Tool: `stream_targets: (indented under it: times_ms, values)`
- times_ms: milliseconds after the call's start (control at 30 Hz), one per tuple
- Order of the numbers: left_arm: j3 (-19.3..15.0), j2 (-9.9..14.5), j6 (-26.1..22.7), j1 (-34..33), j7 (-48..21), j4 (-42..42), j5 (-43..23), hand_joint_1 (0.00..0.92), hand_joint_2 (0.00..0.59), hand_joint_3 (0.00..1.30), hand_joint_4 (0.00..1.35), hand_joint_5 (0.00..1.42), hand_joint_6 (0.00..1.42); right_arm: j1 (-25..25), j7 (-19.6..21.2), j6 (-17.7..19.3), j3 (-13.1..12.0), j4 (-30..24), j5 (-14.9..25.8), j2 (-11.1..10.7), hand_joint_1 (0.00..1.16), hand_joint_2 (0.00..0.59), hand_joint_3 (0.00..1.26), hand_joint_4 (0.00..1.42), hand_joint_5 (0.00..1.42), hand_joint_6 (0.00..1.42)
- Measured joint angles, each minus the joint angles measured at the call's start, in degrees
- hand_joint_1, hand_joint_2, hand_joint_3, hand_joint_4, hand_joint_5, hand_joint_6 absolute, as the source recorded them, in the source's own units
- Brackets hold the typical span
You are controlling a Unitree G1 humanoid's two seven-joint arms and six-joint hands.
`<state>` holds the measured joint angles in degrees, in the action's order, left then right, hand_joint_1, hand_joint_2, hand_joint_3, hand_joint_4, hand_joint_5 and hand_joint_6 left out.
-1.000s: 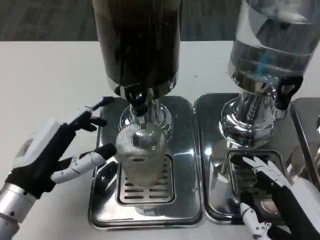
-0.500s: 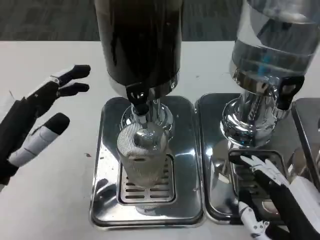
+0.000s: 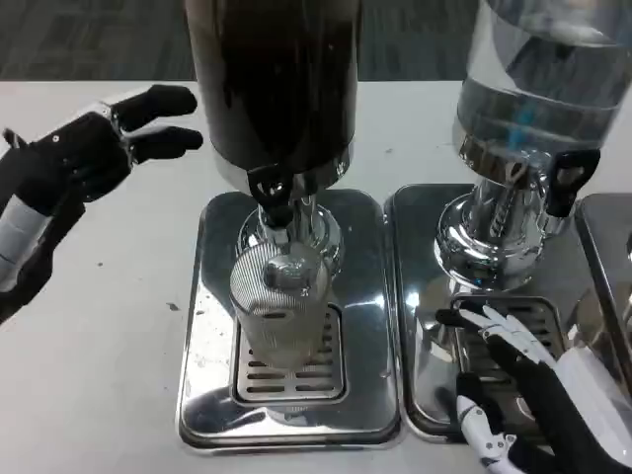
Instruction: Grasp the cup under the faucet to collect the drink, then remove the cup.
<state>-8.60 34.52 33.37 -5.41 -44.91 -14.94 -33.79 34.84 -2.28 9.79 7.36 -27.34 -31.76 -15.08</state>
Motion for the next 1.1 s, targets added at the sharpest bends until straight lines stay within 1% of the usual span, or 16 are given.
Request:
stream_targets:
  times_ms: [33,100,133,167,200,333,400,467,567,700,1100]
  values:
    - [-0.4,-0.1,-2.5,0.1,-1.3,1.6,-1.3,0.0,0.071,0.28,0.2,0.28,0.23,-0.1,0.2,0.1,0.2,0.2,-0.1,0.0,0.53,0.583,0.21,0.09,0.05,0.19]
    - [-1.1,-0.3,-5.3,0.4,-2.4,3.5,-2.6,0.0,0.075,0.28,0.21,0.29,0.24,-0.4,0.4,0.3,0.3,0.2,-0.1,0.0,0.53,0.583,0.21,0.09,0.05,0.19]
    - [-1.7,-0.4,-7.9,0.5,-3.4,5.1,-4.1,0.0,0.076,0.28,0.21,0.29,0.24,-0.7,0.5,0.4,0.4,0.4,-0.2,0.1,0.53,0.583,0.21,0.09,0.05,0.19]
    - [-2.1,-0.5,-9.3,0.5,-4.0,6.1,-4.7,0.0,0.076,0.28,0.21,0.29,0.24,-0.9,0.6,0.5,0.6,0.5,-0.2,0.1,0.53,0.583,0.21,0.09,0.05,0.19]
    - [-2.5,-0.6,-12.1,0.7,-5.0,7.4,-6.1,0.0,0.076,0.29,0.21,0.29,0.24,-0.9,0.7,0.5,0.8,0.8,-0.3,0.3,0.53,0.583,0.21,0.09,0.05,0.19]
    - [-4.3,-0.7,-20.1,1.1,-7.4,10.6,-8.7,0.0,0.076,0.29,0.21,0.29,0.24,-0.9,1.4,0.5,1.2,1.1,-0.5,0.9,0.53,0.583,0.21,0.09,0.05,0.19]
    - [-4.5,-0.8,-22.8,1.0,-8.4,11.2,-8.9,0.0,0.074,0.29,0.21,0.29,0.24,-0.9,1.6,0.5,1.2,1.1,-0.5,0.9,0.53,0.583,0.21,0.09,0.05,0.19]
    - [-4.6,-0.8,-26.3,0.1,-9.6,11.2,-8.9,0.0,0.071,0.29,0.19,0.25,0.18,-0.9,1.9,0.5,1.3,1.1,-0.5,1.0,0.53,0.583,0.21,0.09,0.05,0.19]
    - [-4.7,-1.1,-28.2,-1.2,-10.6,10.8,-8.6,0.0,0.066,0.29,0.18,0.22,0.14,-0.9,2.4,0.5,1.4,1.3,-0.5,1.1,0.53,0.583,0.21,0.09,0.05,0.19]
    - [-4.3,-1.5,-30.8,-3.6,-12.2,8.9,-8.1,0.0,0.051,0.25,0.14,0.2,0.12,-0.8,3.1,0.5,1.8,2.3,-0.6,1.3,0.53,0.583,0.21,0.09,0.05,0.19]
    - [-3.6,-3.2,-33.6,-8.3,-15.4,6.0,-4.2,0.0,0.043,0.21,0.08,0.17,0.1,0.3,5.6,0.5,2.4,2.5,-0.8,1.8,0.52,0.586,0.21,0.1,0.05,0.19]
